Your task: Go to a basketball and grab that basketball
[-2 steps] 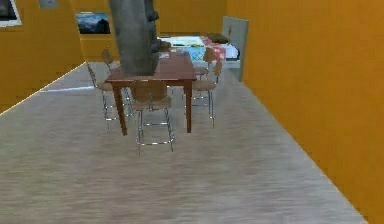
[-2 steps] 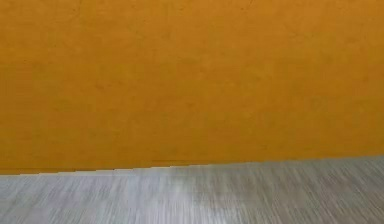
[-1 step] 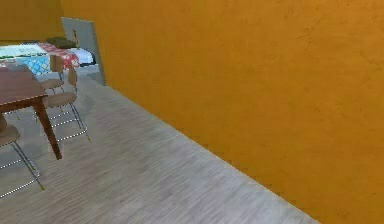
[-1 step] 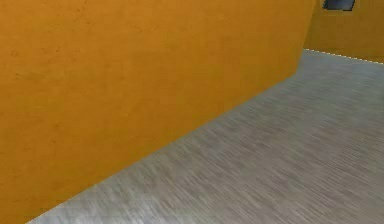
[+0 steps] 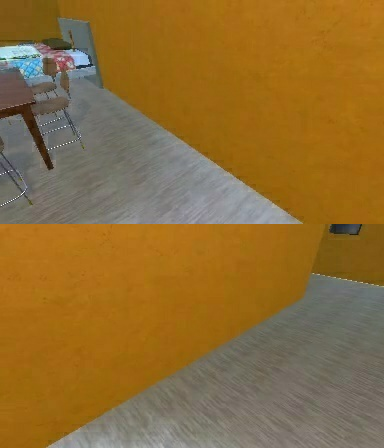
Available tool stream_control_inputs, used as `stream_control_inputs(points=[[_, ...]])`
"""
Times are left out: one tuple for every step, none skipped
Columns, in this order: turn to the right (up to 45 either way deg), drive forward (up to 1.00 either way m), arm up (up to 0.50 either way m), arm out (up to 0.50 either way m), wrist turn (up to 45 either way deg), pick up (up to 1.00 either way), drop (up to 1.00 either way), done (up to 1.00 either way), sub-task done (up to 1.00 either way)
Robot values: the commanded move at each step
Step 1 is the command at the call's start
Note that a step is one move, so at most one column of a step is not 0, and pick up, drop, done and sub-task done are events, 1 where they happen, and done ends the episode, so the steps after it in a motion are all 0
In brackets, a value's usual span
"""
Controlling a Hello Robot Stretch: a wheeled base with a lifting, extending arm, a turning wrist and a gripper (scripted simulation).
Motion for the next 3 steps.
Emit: stream_control_inputs(points=[[-45.0, 0.00, 0.00, 0.00, 0.0, 0.00, 0.00, 0.00, 0.00], [-42.0, 0.00, 0.00, 0.00, 0.0, 0.00, 0.00, 0.00, 0.00], [0.0, 1.00, 0.00, 0.00, 0.0, 0.00, 0.00, 0.00, 0.00]])
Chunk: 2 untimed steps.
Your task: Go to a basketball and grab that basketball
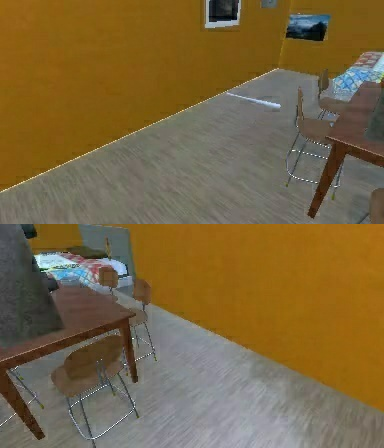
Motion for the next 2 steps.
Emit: stream_control_inputs(points=[[0.0, 1.00, 0.00, 0.00, 0.0, 0.00, 0.00, 0.00, 0.00], [-3.0, 0.00, 0.00, 0.00, 0.0, 0.00, 0.00, 0.00, 0.00]])
